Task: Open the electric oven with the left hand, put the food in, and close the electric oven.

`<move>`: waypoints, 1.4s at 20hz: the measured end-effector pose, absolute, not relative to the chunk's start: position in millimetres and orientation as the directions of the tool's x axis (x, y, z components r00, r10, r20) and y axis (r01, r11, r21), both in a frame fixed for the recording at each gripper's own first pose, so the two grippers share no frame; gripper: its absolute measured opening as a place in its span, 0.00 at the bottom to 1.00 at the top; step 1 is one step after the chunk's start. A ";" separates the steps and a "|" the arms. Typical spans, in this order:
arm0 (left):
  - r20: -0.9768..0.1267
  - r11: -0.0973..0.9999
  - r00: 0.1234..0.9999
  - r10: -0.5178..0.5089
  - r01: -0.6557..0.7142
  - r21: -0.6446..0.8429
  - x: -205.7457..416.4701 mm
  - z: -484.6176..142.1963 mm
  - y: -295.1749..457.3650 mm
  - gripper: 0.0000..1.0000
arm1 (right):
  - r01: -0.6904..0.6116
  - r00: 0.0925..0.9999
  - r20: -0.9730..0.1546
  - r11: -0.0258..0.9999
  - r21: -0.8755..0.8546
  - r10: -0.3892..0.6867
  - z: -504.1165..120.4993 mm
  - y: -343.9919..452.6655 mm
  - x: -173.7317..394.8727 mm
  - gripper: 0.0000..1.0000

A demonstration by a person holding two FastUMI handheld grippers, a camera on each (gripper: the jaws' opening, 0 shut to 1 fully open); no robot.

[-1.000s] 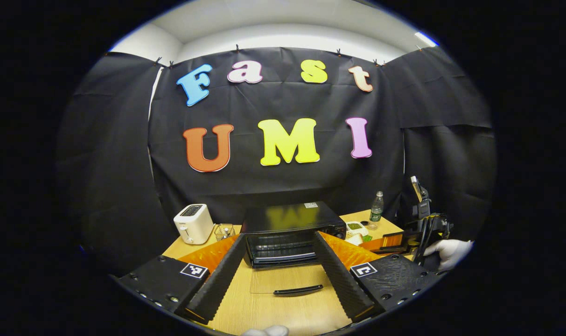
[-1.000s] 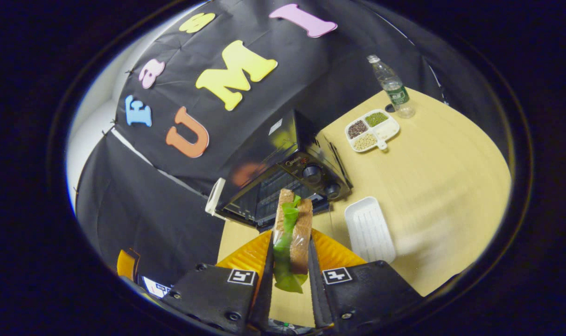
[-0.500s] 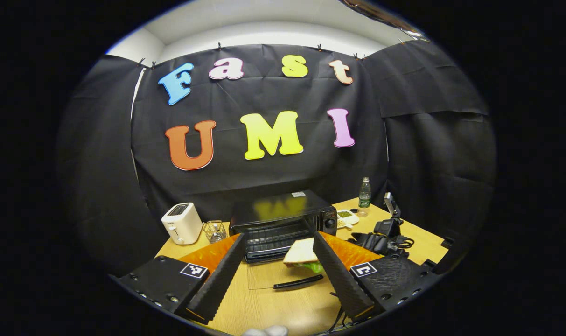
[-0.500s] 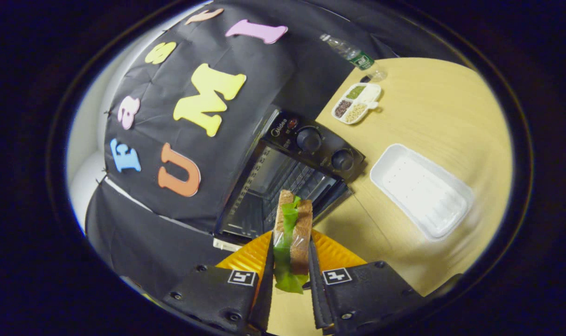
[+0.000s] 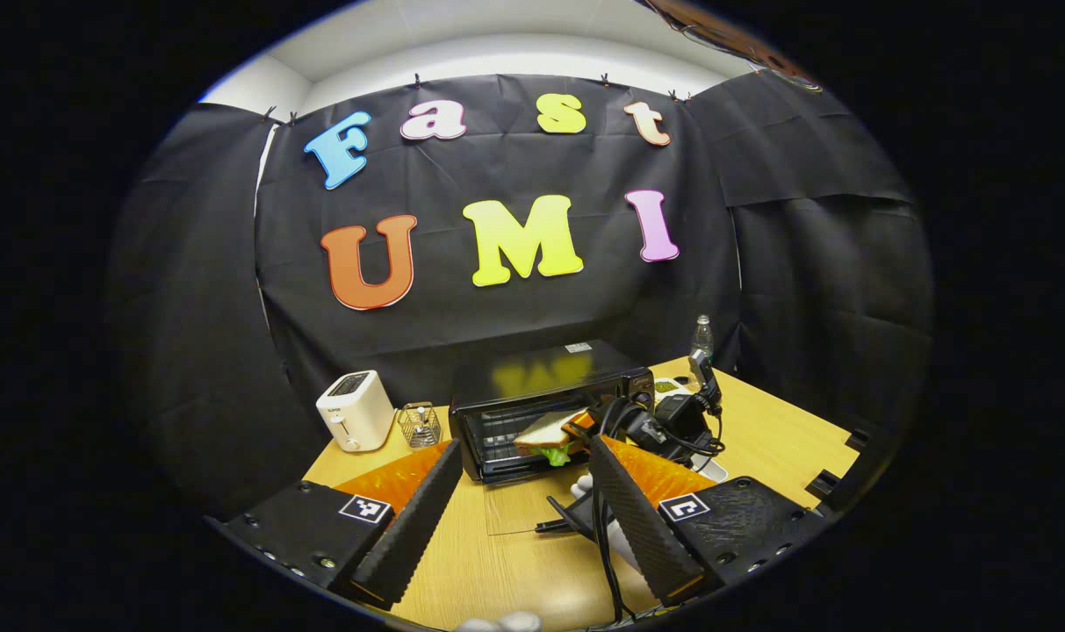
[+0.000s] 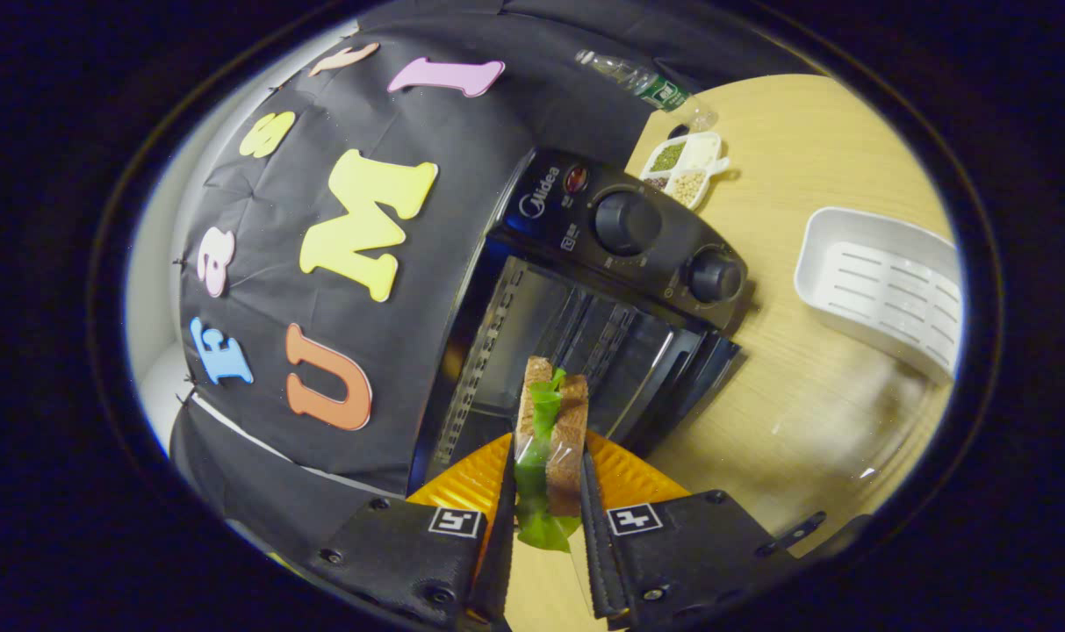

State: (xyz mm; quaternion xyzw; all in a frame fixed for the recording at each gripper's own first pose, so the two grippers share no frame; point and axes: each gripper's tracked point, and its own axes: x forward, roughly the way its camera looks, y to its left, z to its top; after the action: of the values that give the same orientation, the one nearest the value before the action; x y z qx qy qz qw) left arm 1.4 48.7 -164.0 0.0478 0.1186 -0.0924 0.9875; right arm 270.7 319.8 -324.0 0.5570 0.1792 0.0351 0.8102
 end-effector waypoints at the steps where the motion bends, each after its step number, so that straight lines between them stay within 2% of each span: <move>1: -0.245 0.978 0.954 -0.173 0.196 0.072 3.2 -165.4 49.5 0.95 | 0.144 0.936 -0.250 0.378 0.914 0.248 -326.9 323.5 278.9 0.39; 7: -0.259 0.982 0.953 -0.156 0.177 0.061 8.1 -173.7 59.7 0.95 | 0.173 0.939 -0.265 0.365 0.915 0.219 -340.3 340.1 303.9 0.39; 8: -0.260 0.983 0.953 -0.154 0.175 0.059 7.7 -174.3 60.4 0.95 | 0.173 0.939 -0.267 0.372 0.912 0.217 -341.7 340.3 307.2 0.29; 9: -0.261 0.983 0.953 -0.152 0.173 0.059 8.1 -174.8 61.3 0.95 | 0.175 0.938 -0.274 0.392 0.903 0.214 -344.3 341.0 309.9 0.39; 11: -0.265 0.983 0.951 -0.158 0.178 0.053 8.9 -176.8 60.6 0.95 | 0.170 0.934 -0.282 0.421 0.891 0.218 -345.2 339.5 310.9 0.41; 12: -0.268 0.983 0.950 -0.158 0.177 0.048 9.2 -178.0 59.5 0.95 | 0.166 0.933 -0.288 0.448 0.878 0.218 -344.5 339.3 311.4 0.34; 13: -0.269 0.983 0.950 -0.160 0.178 0.045 9.5 -178.9 59.5 0.95 | 0.164 0.929 -0.301 0.491 0.856 0.214 -347.0 337.3 311.1 0.35; 14: -0.269 0.983 0.950 -0.159 0.177 0.043 10.4 -179.3 58.6 0.95 | 0.161 0.929 -0.309 0.528 0.834 0.205 -348.0 333.5 311.7 0.48; 15: -0.268 0.984 0.950 -0.159 0.176 0.041 11.2 -179.3 58.1 0.95 | 0.158 0.928 -0.316 0.562 0.812 0.195 -347.4 332.0 312.8 0.40; 16: -0.266 0.984 0.951 -0.159 0.176 0.041 11.7 -178.0 57.0 0.96 | 0.163 0.925 -0.333 0.602 0.781 0.181 -348.3 329.2 313.8 0.41; 17: -0.262 0.984 0.952 -0.160 0.176 0.039 13.0 -176.9 56.0 0.95 | 0.168 0.922 -0.349 0.640 0.749 0.167 -349.6 324.9 312.4 0.58; 18: -0.260 0.983 0.952 -0.163 0.179 0.038 14.6 -176.1 54.0 0.95 | 0.162 0.920 -0.357 0.676 0.719 0.160 -350.3 322.5 312.4 0.54; 19: -0.258 0.983 0.953 -0.161 0.177 0.040 15.3 -175.8 54.1 0.95 | 0.159 0.917 -0.368 0.705 0.691 0.154 -350.1 319.2 310.9 0.72; 20: -0.255 0.983 0.953 -0.162 0.178 0.041 16.0 -175.1 53.1 0.95 | 0.157 0.920 -0.368 0.731 0.664 0.137 -349.0 313.7 310.2 0.84; 23: -0.252 0.984 0.955 -0.159 0.174 0.038 17.4 -176.0 51.6 0.95 | 0.138 0.924 -0.370 0.823 0.551 0.093 -343.5 300.6 306.6 0.92; 24: -0.249 0.984 0.956 -0.158 0.172 0.037 18.1 -175.1 50.7 0.95 | 0.125 0.925 -0.368 0.835 0.536 0.098 -340.6 299.6 305.0 0.99; 28: -0.243 0.987 0.959 -0.149 0.159 0.022 19.2 -170.9 49.4 0.95 | 0.076 0.918 -0.370 0.849 0.523 0.145 -325.8 295.6 285.6 1.00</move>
State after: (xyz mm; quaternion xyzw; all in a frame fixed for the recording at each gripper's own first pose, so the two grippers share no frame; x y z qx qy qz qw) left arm 19.2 49.4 -170.9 0.0208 0.1211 -0.0779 0.9894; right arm 285.6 295.6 -325.8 0.2741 0.2020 0.0183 0.9401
